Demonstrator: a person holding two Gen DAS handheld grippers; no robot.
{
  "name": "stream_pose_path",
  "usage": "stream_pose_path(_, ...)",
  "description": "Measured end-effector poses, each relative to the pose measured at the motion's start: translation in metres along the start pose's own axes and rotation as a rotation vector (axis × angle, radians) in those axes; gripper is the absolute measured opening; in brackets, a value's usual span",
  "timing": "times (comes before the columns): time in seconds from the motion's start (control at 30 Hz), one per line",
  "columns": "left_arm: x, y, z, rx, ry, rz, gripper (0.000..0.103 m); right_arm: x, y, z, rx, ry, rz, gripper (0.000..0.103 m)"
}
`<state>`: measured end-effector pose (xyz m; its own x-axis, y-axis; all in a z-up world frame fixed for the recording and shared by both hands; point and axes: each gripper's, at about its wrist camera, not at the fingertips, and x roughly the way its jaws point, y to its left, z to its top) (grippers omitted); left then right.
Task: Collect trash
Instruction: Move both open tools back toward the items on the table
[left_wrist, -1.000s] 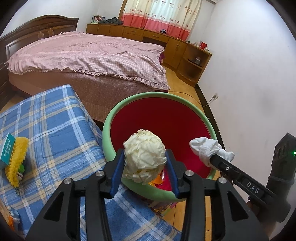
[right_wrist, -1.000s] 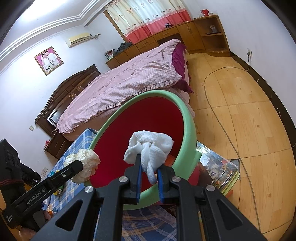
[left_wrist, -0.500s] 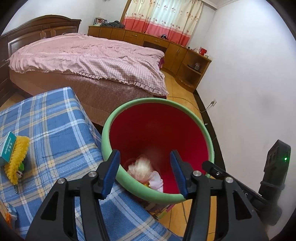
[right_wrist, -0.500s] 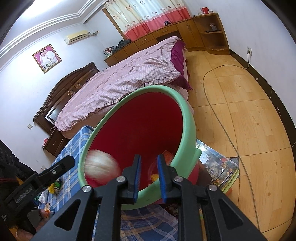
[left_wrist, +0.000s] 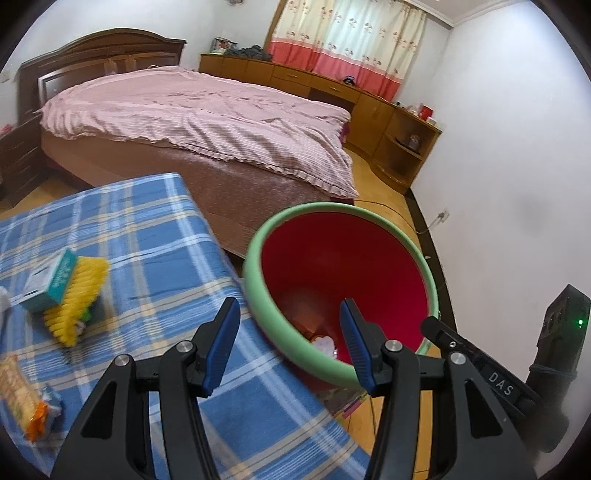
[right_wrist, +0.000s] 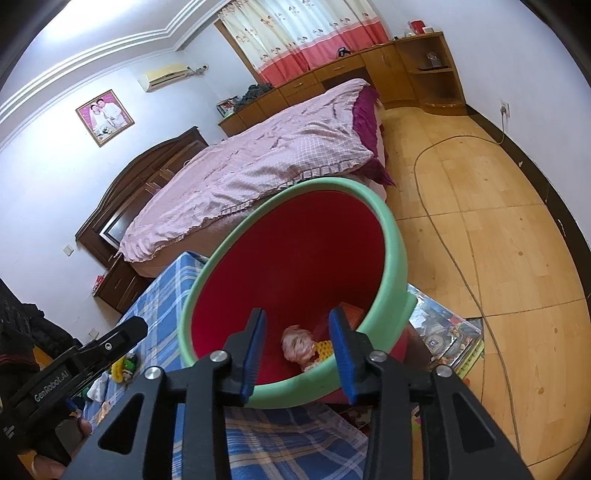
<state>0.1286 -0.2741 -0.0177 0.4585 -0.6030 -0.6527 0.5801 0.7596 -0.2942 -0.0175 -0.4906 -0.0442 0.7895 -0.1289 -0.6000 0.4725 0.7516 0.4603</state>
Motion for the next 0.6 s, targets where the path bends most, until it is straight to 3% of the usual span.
stream_pose_path(0.6,-0.066,0.068,-0.007,-0.140,-0.092,0.147,0.056,-0.010,0.059,-0.018,-0.086,0.028,0.085,0.061)
